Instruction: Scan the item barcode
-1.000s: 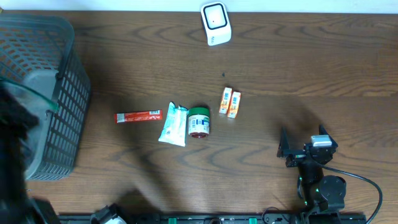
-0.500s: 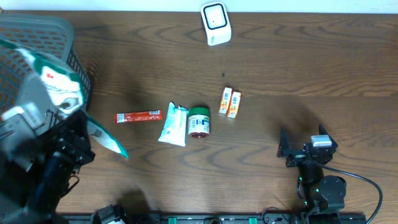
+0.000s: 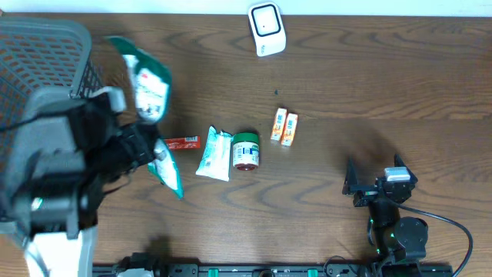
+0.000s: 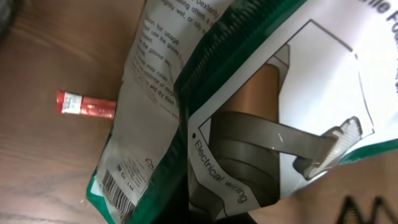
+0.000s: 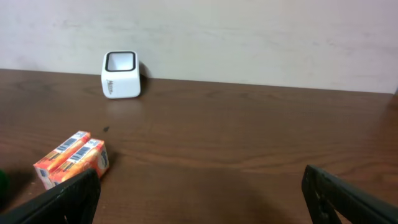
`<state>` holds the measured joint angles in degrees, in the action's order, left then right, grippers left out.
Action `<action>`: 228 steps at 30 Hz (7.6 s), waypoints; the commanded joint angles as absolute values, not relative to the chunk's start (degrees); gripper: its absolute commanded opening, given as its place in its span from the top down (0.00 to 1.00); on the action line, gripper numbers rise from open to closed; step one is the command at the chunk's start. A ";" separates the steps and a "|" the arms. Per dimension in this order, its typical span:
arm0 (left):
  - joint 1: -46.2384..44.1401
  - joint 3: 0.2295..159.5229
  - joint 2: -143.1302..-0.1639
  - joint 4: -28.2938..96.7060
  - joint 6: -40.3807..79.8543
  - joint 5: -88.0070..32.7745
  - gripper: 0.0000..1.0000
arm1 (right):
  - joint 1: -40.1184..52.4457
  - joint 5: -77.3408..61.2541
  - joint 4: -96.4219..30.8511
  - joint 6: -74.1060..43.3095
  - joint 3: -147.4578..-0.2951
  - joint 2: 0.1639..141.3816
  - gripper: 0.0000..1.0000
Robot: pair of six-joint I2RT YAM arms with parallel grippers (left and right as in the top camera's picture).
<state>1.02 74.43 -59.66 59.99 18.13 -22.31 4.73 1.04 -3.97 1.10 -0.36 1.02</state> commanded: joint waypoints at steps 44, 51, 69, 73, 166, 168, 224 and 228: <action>-15.99 73.23 -100.57 50.41 26.00 -7.46 0.28 | 5.15 0.99 -4.19 1.78 -0.32 0.86 0.01; -15.84 74.00 -95.98 50.35 25.58 -6.92 0.23 | 5.15 0.99 -4.19 1.78 -0.32 0.86 0.01; -8.88 74.50 -75.16 49.43 22.83 5.67 0.21 | 5.15 0.99 -4.16 1.78 -0.32 0.86 0.01; -8.32 74.48 -75.13 49.41 22.79 5.63 0.08 | 5.15 0.99 -4.19 1.78 -0.32 0.86 0.01; -8.32 74.48 -75.22 49.41 22.79 5.63 0.07 | 5.15 0.99 -4.19 1.78 -0.32 0.86 0.01; -8.32 74.48 -75.22 49.41 22.79 5.63 0.07 | 5.15 0.73 -4.16 1.15 -0.32 0.86 0.01; -8.32 74.48 -75.22 49.41 22.79 5.63 0.07 | 5.19 -11.20 -59.68 -4.93 -83.44 57.60 0.01; -8.32 74.48 -75.22 49.41 22.79 5.63 0.07 | 6.09 -12.60 -72.60 -9.89 -100.01 71.72 0.01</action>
